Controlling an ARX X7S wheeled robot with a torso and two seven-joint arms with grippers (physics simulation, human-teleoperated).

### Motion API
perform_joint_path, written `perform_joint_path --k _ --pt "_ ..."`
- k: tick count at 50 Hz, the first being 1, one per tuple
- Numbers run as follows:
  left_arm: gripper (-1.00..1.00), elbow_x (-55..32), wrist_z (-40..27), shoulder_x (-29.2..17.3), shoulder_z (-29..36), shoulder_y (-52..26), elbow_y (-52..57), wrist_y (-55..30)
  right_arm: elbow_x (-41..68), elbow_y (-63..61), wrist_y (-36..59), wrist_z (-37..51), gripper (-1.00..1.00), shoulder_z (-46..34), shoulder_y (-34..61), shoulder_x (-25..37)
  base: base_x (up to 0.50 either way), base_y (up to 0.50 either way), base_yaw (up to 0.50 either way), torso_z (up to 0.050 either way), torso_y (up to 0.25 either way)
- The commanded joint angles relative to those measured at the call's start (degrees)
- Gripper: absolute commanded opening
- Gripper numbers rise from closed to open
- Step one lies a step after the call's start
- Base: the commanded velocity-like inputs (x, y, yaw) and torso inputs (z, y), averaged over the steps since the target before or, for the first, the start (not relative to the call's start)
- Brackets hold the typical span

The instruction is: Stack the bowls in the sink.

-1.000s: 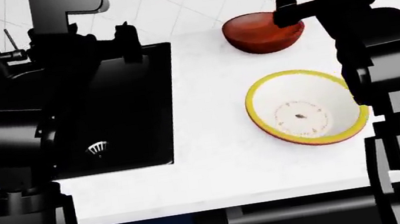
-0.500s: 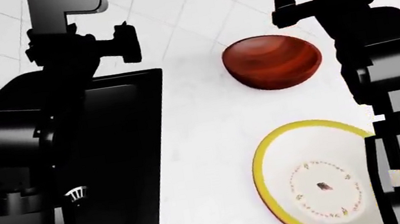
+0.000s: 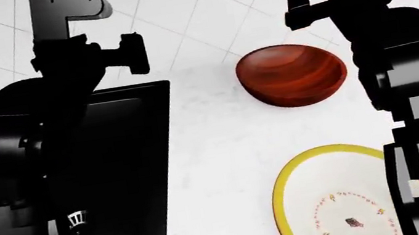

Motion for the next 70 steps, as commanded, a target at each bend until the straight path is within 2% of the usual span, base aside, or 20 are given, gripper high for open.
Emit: perform_joint_path --k 1,6,8,11,14,23,27,38,46,58,70 --pt "1.00 -9.93 5.77 -3.38 -1.74 -0.29 8.76 -18.77 0.67 -2.83 1.85 0.07 1.00 0.71 -0.83 1.24 0.00 0.00 0.00 0.000 0.000" --pt "1.00 -18.41 8.00 -4.94 -3.57 0.49 19.58 -32.89 0.90 -3.94 2.56 0.20 1.00 1.06 -1.23 1.80 0.00 0.00 0.00 0.000 0.000" --pt "1.00 -23.12 6.65 -5.97 -3.49 1.18 23.22 -36.65 0.92 -4.03 2.61 0.26 1.00 1.08 -1.27 1.87 0.00 0.00 0.00 0.000 0.000" --pt "1.00 -40.54 -4.30 -10.06 -0.95 0.97 24.12 -36.67 0.96 -3.99 2.51 0.32 1.00 1.06 -1.33 1.84 0.00 0.00 0.00 0.000 0.000" --pt "1.00 -50.44 -10.33 -12.22 1.26 0.77 24.49 -36.53 1.05 -4.16 2.57 0.32 1.00 1.03 -1.45 1.83 0.00 0.00 0.00 0.000 0.000" --pt "1.00 -71.31 -22.34 -15.17 5.65 1.05 23.03 -35.71 1.33 -5.07 3.03 0.37 1.00 1.02 -1.60 1.93 0.00 0.00 0.00 0.000 0.000" --pt "1.00 -77.68 -25.19 -15.67 7.32 2.13 23.25 -34.68 1.43 -5.84 3.59 0.47 1.00 1.05 -1.77 2.13 0.00 0.00 0.00 0.000 0.000" --pt "1.00 -78.52 -24.11 -12.88 9.92 3.63 23.60 -31.15 1.87 -8.19 5.15 0.74 1.00 1.28 -2.33 2.61 0.00 0.00 0.00 0.000 0.000" --pt "1.00 -83.14 -26.17 -10.37 10.65 5.64 23.41 -27.78 2.09 -9.36 5.75 0.95 1.00 1.63 -3.01 3.25 0.00 0.00 0.00 0.000 0.000" --pt "1.00 -84.55 -27.06 -7.82 11.91 7.25 21.94 -24.65 2.16 -9.00 5.53 0.96 1.00 1.28 -3.07 3.18 0.00 0.00 0.00 0.000 0.000" --pt "1.00 -80.36 -26.59 -5.45 13.78 8.57 18.87 -22.16 2.26 -8.62 5.18 0.91 1.00 1.17 -3.19 3.39 0.00 0.00 0.00 0.000 0.000"
